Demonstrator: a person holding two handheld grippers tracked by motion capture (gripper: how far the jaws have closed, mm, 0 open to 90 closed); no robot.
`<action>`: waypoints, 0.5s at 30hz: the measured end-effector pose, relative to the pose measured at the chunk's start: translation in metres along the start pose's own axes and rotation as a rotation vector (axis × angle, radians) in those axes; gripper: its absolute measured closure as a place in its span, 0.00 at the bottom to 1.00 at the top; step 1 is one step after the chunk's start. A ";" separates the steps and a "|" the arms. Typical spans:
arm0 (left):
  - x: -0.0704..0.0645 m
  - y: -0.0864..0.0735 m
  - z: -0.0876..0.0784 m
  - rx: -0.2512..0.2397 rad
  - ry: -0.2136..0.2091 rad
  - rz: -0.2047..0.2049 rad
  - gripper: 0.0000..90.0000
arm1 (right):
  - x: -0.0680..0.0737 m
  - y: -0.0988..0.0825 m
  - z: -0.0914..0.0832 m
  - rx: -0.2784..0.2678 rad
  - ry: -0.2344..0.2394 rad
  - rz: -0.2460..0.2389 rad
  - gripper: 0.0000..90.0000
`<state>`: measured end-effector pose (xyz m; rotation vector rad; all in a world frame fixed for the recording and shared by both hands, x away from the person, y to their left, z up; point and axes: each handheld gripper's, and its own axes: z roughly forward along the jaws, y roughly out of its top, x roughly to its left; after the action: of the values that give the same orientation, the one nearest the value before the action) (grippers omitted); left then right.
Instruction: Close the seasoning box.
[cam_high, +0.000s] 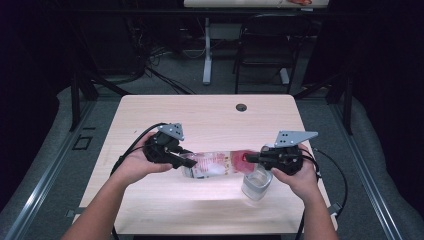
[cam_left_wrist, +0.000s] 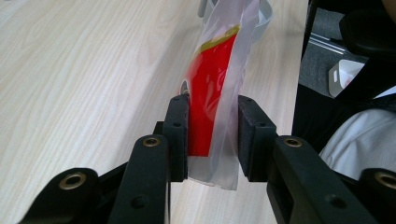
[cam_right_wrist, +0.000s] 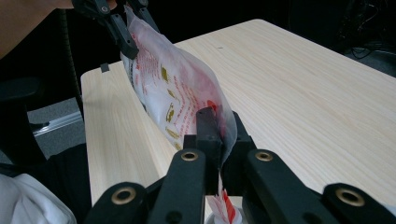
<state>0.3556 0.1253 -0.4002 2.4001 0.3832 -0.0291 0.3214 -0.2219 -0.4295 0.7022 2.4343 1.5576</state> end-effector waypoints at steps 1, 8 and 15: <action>0.000 0.000 0.000 -0.004 0.000 -0.002 0.76 | 0.000 0.000 0.000 0.001 0.001 0.000 0.99; 0.000 0.003 -0.001 -0.006 -0.001 0.001 0.76 | -0.002 -0.001 -0.002 0.003 0.001 0.005 0.99; 0.000 0.006 -0.002 -0.015 0.004 0.002 0.77 | -0.003 -0.002 -0.003 -0.002 0.003 0.010 0.98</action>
<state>0.3570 0.1226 -0.3947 2.3861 0.3822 -0.0202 0.3222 -0.2268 -0.4306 0.7125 2.4353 1.5656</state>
